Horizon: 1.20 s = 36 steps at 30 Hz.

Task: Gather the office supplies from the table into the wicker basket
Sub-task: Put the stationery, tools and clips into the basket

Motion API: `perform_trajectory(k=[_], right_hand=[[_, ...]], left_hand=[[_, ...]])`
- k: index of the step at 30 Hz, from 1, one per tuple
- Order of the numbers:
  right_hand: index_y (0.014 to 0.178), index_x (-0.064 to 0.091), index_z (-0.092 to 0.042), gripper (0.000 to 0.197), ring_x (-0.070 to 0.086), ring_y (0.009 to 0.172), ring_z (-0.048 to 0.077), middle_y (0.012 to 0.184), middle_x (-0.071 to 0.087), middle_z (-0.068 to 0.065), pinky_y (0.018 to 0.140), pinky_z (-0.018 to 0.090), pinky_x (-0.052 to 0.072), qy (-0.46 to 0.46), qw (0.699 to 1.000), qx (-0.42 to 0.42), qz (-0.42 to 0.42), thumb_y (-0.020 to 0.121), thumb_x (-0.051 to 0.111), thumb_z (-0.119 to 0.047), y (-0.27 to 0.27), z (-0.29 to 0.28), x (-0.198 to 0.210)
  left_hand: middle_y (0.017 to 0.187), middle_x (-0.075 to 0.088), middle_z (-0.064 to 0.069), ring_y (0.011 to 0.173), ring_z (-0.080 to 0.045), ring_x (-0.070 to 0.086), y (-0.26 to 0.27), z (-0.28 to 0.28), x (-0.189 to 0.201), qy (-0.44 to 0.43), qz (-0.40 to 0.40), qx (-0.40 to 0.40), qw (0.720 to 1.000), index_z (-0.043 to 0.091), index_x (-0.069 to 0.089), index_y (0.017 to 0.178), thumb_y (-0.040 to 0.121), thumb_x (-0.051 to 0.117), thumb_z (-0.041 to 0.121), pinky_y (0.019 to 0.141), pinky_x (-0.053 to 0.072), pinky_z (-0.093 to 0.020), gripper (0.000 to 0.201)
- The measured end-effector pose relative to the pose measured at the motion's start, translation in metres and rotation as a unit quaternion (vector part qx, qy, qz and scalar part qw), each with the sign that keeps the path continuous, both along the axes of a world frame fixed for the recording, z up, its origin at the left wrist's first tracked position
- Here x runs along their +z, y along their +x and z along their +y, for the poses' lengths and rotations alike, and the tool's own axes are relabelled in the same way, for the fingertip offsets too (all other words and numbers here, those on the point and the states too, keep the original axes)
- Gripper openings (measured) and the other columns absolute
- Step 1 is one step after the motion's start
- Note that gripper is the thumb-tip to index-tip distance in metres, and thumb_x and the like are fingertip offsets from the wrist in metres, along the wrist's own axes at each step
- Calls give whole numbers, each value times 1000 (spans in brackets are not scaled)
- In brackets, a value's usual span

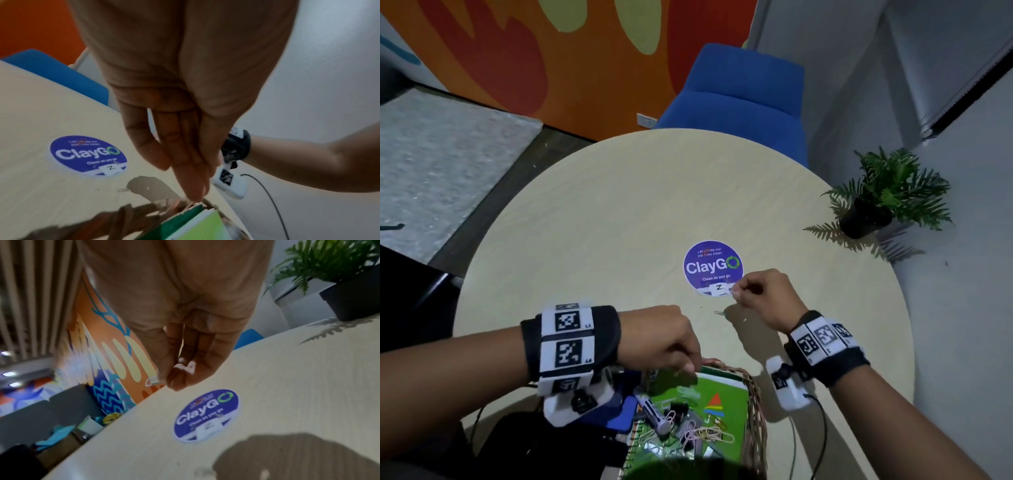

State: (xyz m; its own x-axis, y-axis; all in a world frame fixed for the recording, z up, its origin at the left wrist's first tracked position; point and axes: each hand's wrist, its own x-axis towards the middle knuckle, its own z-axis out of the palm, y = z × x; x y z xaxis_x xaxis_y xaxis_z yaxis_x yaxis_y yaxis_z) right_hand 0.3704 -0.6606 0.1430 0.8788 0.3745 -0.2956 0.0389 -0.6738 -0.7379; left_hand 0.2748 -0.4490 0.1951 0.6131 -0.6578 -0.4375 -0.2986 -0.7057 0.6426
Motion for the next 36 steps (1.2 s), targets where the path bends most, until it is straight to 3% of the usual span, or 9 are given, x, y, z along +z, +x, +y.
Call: perform_trajectory(k=[3, 7, 11, 17, 23, 27, 29, 33, 36], right_hand=[[75, 72, -14, 15, 54, 57, -3, 64, 65, -9, 64, 12, 45, 44, 998, 41, 27, 82, 66, -2, -29, -7, 19], [82, 74, -16, 14, 61, 66, 0, 72, 71, -7, 66, 13, 47, 32, 988, 143, 53, 85, 63, -7, -74, -15, 33], [99, 74, -19, 20, 68, 87, 5, 94, 76, -3, 79, 17, 52, 14, 978, 188, 84, 88, 59, -11, -101, -24, 26], [106, 69, -30, 21, 65, 86, 6, 94, 72, -11, 78, 26, 55, 23, 997, 69, 24, 92, 57, -21, -107, -42, 21], [105, 71, -27, 21, 64, 83, 6, 91, 69, -19, 68, 12, 48, 65, 997, -18, 24, 89, 62, -19, -121, -57, 20], [101, 72, -29, 20, 67, 77, 12, 84, 72, -11, 71, 28, 57, 78, 993, -73, 49, 87, 63, -18, -138, -69, 15], [99, 72, -31, 22, 66, 77, 17, 84, 73, -6, 72, 32, 57, 80, 990, -96, 60, 86, 64, -15, -147, -74, 12], [96, 72, -27, 23, 67, 76, -2, 83, 72, -11, 65, 12, 49, 87, 985, -134, 64, 86, 65, -8, -163, -83, 15], [96, 72, -27, 23, 68, 79, -1, 79, 71, -12, 69, 18, 53, 83, 982, -157, 60, 86, 66, -7, -176, -90, 16]], left_hand=[[101, 76, 1, 85, -3, 65, 14, 6, -7, 5, -30, 55, 998, 16, 71, 109, 92, 55, 17, 70, 37, 0, 23], [109, 73, -1, 98, -18, 66, 72, 21, -25, 59, -128, 167, 976, 16, 67, 113, 94, 54, 21, 87, 47, -26, 24], [119, 66, -8, 106, -25, 62, 129, 20, -55, 111, -159, 237, 952, 12, 63, 118, 91, 57, 22, 92, 47, -34, 30], [124, 62, -14, 116, -32, 56, 174, -13, -96, 150, -139, 266, 942, 11, 59, 124, 90, 60, 24, 93, 46, -38, 37], [105, 70, -18, 96, -36, 66, 191, -34, -114, 220, -108, 271, 931, 4, 68, 102, 81, 69, 15, 79, 52, -38, 25], [97, 71, -18, 84, -36, 68, 189, -39, -117, 278, -97, 236, 926, 4, 67, 91, 74, 70, 10, 70, 53, -37, 18], [102, 70, -19, 90, -36, 68, 185, -41, -116, 294, -90, 226, 924, 3, 65, 93, 77, 68, 9, 72, 52, -36, 17], [110, 66, -18, 101, -35, 65, 176, -34, -120, 314, -96, 206, 922, -1, 61, 109, 84, 64, 11, 80, 52, -34, 28], [112, 65, -18, 102, -34, 65, 166, -28, -117, 331, -113, 184, 919, 1, 60, 113, 84, 64, 15, 84, 52, -35, 32]])
